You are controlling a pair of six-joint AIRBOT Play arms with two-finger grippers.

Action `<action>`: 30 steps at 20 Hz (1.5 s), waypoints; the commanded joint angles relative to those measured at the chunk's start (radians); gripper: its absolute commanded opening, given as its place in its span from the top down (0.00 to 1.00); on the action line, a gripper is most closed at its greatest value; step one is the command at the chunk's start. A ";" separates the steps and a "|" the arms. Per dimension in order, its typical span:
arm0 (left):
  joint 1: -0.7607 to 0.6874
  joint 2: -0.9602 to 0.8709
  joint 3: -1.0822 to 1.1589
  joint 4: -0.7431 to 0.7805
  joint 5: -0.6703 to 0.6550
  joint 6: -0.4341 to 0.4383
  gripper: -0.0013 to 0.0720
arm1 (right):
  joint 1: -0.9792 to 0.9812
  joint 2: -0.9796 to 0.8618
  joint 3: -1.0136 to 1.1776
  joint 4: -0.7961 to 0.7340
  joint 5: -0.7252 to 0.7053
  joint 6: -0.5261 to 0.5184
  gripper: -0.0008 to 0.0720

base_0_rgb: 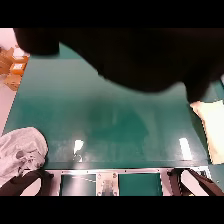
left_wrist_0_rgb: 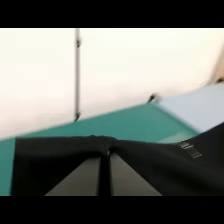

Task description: Fold the shirts.

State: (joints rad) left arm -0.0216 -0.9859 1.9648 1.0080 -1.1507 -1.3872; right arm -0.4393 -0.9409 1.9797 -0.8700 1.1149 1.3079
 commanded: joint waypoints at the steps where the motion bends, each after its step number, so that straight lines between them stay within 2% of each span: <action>1: 0.001 0.005 -0.093 0.283 -0.133 -0.087 0.93 | -0.003 -0.003 -0.110 0.010 0.009 0.000 0.97; 4: 0.001 0.005 -0.372 0.272 -0.103 -0.085 0.93 | 0.060 -0.042 -0.378 0.021 0.005 -0.041 0.97; 7: 0.001 -0.005 -0.767 0.183 0.073 -0.043 0.93 | 0.187 -0.151 -0.683 0.021 -0.110 -0.100 0.97; 10: 0.001 -0.129 -1.042 0.078 0.269 0.026 0.93 | 0.307 -0.371 -0.850 0.021 -0.259 -0.116 0.97; 13: 0.001 -0.332 -1.032 0.046 0.381 0.058 0.93 | 0.351 -0.625 -0.806 0.063 -0.311 -0.116 0.97; 16: 0.001 -0.465 -0.898 0.041 0.390 0.057 0.93 | 0.332 -0.727 -0.701 0.088 -0.294 -0.112 0.96; 17: 0.001 -0.495 -0.855 0.041 0.373 0.057 0.93 | 0.308 -0.725 -0.663 0.080 -0.261 -0.112 0.84; 18: 0.001 -0.515 -0.822 0.041 0.360 0.057 0.93 | 0.276 -0.719 -0.615 0.071 -0.204 -0.111 0.60; 19: 0.001 -0.525 -0.802 0.041 0.353 0.057 0.93 | 0.229 -0.711 -0.560 0.063 -0.117 -0.098 0.52; 22: 0.001 -0.528 -0.789 0.043 0.347 0.060 0.93 | 0.084 -0.643 -0.492 0.057 0.095 -0.051 0.49; 25: 0.001 -0.528 -0.789 0.045 0.316 0.065 0.93 | 0.019 -0.533 -0.636 0.058 0.205 -0.051 0.49; 26: 0.001 -0.528 -0.789 0.045 0.308 0.080 0.93 | 0.029 -0.489 -0.734 0.058 0.202 -0.052 0.48; 28: 0.001 -0.528 -0.789 0.045 0.295 0.087 0.93 | 0.092 -0.413 -0.967 0.059 0.150 -0.052 0.25; 30: 0.001 -0.528 -0.789 0.042 0.285 0.087 0.93 | 0.203 -0.397 -1.144 0.109 0.072 -0.051 0.24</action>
State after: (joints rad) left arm -0.0216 -1.5116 1.1736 1.0523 -0.8436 -1.3094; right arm -0.3210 -1.3960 1.0622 -0.8055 1.2339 1.2533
